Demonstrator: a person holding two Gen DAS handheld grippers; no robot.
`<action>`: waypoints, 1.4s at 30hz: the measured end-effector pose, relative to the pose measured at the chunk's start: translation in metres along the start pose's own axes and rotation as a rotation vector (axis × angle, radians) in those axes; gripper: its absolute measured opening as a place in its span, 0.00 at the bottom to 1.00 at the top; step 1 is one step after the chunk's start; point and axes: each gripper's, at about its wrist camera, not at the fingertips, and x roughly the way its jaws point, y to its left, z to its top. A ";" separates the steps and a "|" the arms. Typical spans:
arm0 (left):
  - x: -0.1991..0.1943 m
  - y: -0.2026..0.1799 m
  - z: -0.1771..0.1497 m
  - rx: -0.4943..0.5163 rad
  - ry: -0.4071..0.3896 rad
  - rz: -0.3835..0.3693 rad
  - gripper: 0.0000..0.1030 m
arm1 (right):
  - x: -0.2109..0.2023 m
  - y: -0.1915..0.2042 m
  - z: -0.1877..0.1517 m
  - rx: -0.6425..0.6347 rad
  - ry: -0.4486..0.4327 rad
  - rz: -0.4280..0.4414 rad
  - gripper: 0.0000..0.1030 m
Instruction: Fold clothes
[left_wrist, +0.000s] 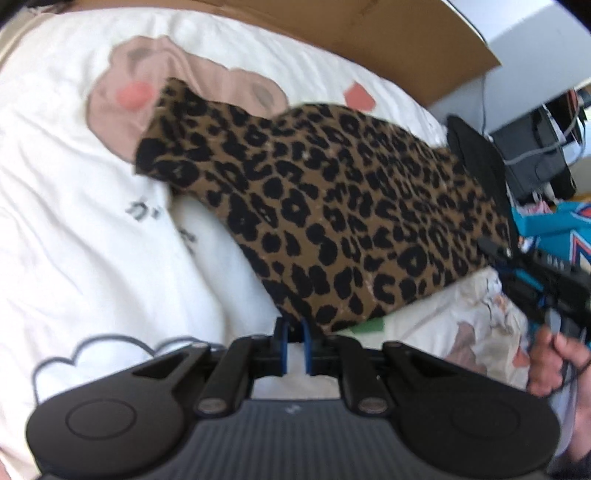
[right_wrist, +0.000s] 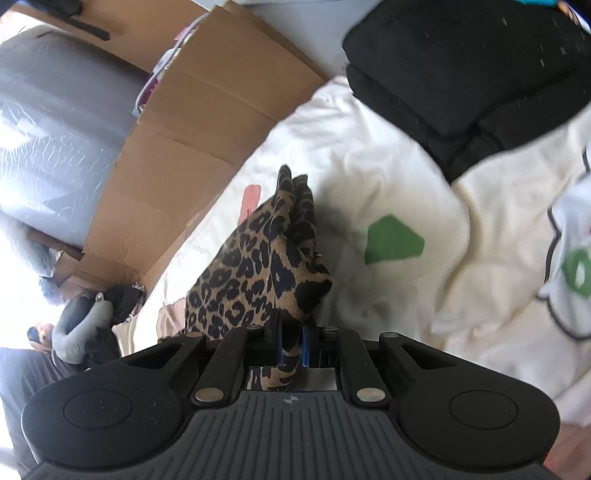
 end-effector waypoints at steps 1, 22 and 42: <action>0.002 -0.002 0.000 -0.003 0.005 -0.007 0.08 | -0.001 0.001 0.002 -0.008 -0.006 -0.003 0.08; 0.062 -0.064 -0.023 -0.060 0.136 -0.135 0.08 | 0.008 0.021 0.073 -0.202 -0.096 -0.042 0.07; 0.047 -0.105 -0.028 0.101 0.153 -0.204 0.07 | 0.004 0.030 0.098 -0.260 -0.195 -0.145 0.28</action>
